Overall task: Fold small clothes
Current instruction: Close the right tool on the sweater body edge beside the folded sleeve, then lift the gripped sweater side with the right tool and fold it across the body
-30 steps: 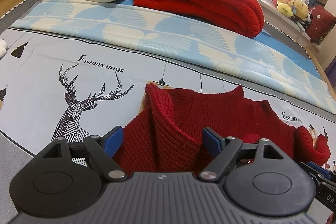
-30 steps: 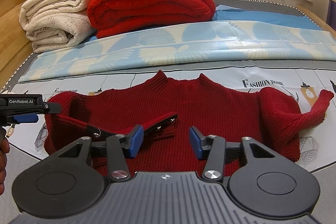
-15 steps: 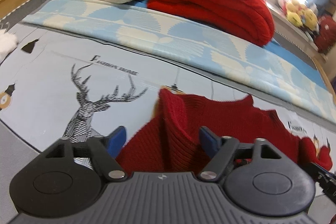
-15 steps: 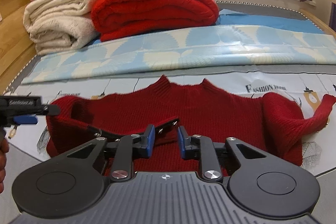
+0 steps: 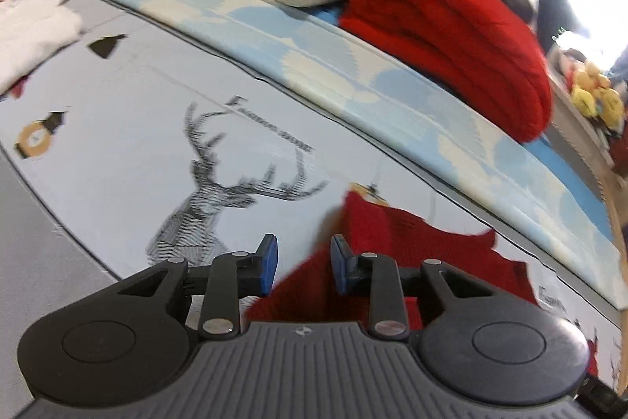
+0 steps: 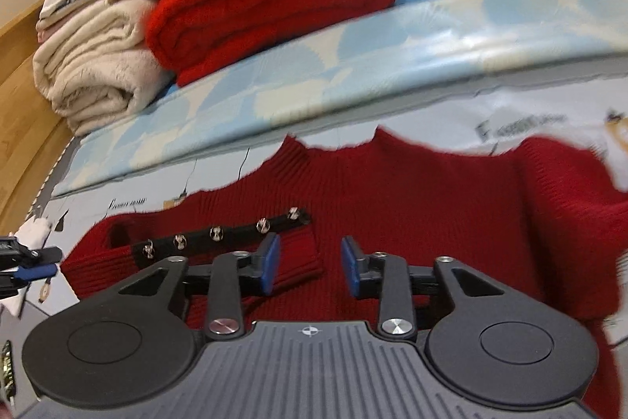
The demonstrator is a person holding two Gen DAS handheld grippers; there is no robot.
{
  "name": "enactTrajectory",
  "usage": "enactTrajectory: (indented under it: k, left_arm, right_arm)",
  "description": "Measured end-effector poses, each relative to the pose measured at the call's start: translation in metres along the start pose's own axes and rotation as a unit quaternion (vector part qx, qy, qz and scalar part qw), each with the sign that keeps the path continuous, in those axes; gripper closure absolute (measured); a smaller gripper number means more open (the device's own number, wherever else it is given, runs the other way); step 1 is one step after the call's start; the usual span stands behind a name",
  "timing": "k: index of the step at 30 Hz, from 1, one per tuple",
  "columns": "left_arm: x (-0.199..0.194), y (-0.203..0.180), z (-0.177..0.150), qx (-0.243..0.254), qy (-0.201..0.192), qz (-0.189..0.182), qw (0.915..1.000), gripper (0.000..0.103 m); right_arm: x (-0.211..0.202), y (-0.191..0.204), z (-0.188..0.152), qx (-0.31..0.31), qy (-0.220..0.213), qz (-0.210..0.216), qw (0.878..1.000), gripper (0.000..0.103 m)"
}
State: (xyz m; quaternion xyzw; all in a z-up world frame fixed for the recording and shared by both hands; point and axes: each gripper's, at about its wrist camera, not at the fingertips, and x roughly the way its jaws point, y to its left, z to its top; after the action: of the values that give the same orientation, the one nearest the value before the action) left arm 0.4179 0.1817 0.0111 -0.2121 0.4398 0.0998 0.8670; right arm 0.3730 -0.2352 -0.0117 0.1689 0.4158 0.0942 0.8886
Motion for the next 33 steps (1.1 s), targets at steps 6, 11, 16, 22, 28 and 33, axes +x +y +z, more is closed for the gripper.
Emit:
enactTrajectory:
  k: [6, 11, 16, 22, 28, 33]
  left_arm:
    - [0.002, 0.01, 0.004, -0.004, 0.008, 0.008, 0.9999, 0.069]
    - [0.003, 0.013, 0.006, -0.006, 0.008, 0.011, 0.9999, 0.069]
    - [0.005, 0.01, 0.006, -0.006, 0.01, 0.005, 0.9999, 0.069]
    - [0.004, 0.01, 0.006, -0.009, 0.015, 0.0, 0.9998, 0.069]
    - [0.012, -0.004, -0.003, 0.027, 0.042, -0.009, 0.9987, 0.067]
    - [0.029, -0.023, -0.021, 0.058, 0.083, -0.032, 0.9943, 0.061]
  right_arm:
    - [0.05, -0.009, -0.012, 0.007, 0.036, 0.011, 0.999, 0.056]
    - [0.067, -0.005, -0.018, -0.007, 0.028, 0.023, 0.999, 0.065]
    - [0.048, 0.0, -0.013, -0.026, -0.016, 0.028, 0.999, 0.097]
    - [-0.024, -0.044, 0.023, 0.061, -0.058, -0.165, 0.983, 0.099]
    - [-0.041, -0.1, 0.021, 0.102, -0.053, -0.216, 0.97, 0.099]
    - [-0.032, -0.098, 0.021, 0.074, -0.045, -0.195, 0.977, 0.094]
